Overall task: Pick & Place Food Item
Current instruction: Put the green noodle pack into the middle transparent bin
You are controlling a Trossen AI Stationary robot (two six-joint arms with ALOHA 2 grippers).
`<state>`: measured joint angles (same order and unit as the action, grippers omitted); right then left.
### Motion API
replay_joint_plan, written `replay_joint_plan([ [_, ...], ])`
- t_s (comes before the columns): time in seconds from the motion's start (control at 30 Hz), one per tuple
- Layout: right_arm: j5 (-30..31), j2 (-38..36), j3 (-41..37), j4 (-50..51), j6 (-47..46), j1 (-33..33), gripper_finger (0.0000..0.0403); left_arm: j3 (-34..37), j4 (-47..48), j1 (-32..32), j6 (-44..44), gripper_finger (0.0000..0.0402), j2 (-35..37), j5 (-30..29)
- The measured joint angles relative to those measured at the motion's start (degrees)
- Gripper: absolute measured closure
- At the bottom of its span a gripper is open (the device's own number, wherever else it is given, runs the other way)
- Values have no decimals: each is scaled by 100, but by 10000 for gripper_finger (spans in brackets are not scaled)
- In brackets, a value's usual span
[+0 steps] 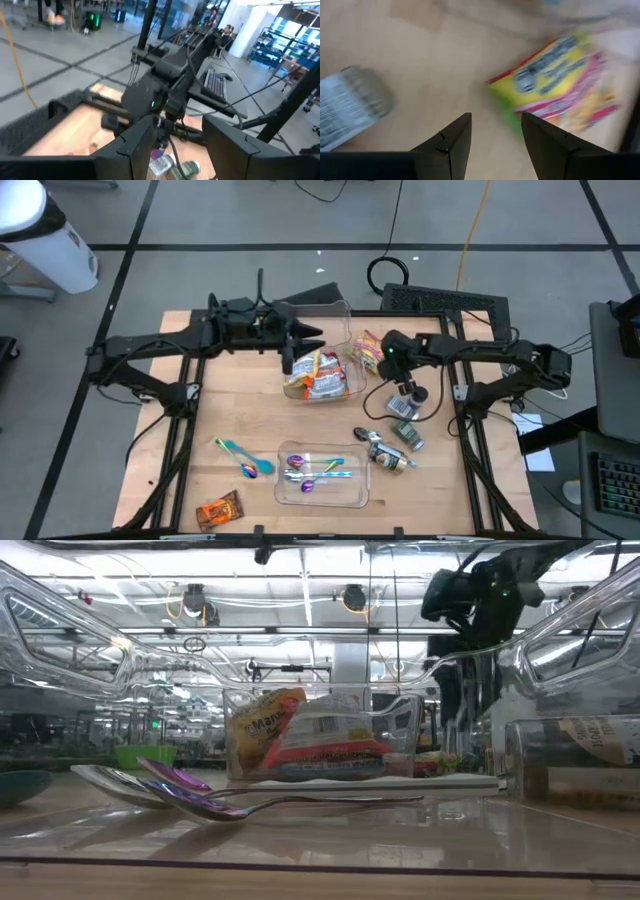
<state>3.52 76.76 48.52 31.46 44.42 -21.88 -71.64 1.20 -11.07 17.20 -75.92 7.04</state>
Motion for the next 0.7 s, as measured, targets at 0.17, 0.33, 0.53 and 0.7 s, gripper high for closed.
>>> replay_joint_plan([
  [0.17,201,73,-59,-438,391,-47,234,0,-66,-116,130,224,-72,43],
  [0.33,162,29,-26,-633,319,-104,234,0,-191,-160,132,224,-72,47],
  [0.53,126,23,-34,-580,189,-132,234,0,-191,-166,130,224,-72,51],
  [0.7,102,28,-38,-521,253,-130,234,0,-189,-166,108,224,-72,51],
])
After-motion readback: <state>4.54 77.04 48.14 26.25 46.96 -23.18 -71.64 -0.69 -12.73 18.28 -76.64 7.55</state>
